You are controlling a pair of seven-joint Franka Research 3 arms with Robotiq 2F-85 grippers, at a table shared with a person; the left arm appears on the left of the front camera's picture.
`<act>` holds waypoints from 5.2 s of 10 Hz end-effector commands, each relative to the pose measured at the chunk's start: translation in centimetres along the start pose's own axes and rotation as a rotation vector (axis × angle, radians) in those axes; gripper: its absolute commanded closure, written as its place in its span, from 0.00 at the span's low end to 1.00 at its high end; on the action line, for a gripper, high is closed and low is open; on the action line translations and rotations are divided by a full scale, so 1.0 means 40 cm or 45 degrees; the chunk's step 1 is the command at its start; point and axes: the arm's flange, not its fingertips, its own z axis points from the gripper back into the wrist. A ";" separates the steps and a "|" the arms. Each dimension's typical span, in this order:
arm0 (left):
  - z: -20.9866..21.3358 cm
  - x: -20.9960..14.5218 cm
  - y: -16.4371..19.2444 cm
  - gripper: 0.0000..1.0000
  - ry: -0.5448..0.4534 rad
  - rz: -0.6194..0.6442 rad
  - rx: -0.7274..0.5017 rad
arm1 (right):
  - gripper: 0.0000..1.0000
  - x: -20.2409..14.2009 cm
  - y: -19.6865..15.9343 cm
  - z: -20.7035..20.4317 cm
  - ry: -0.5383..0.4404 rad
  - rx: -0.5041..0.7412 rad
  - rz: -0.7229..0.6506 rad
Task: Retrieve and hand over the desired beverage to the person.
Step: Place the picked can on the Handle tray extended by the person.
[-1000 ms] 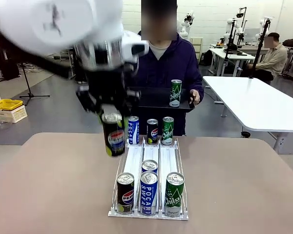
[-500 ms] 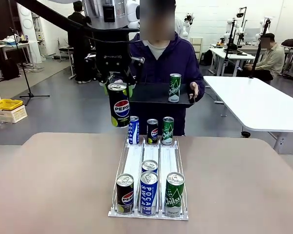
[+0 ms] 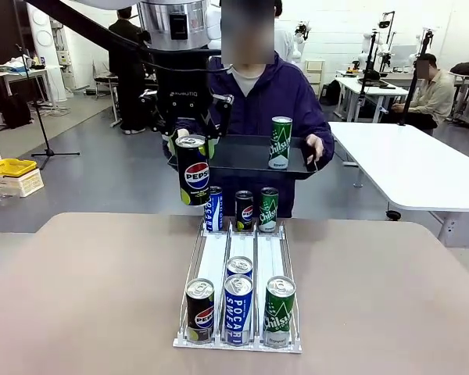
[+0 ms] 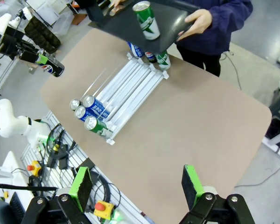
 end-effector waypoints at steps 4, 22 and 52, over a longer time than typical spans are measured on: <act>0.010 -0.004 0.007 1.00 -0.017 0.014 0.004 | 0.00 0.002 -0.002 0.000 -0.016 0.008 0.013; -0.054 0.078 0.012 0.41 0.025 -0.032 -0.033 | 0.00 0.002 -0.002 0.000 -0.016 0.008 0.013; -0.075 -0.025 0.121 0.00 0.098 -0.227 -0.107 | 0.00 0.002 -0.002 0.000 -0.016 0.008 0.013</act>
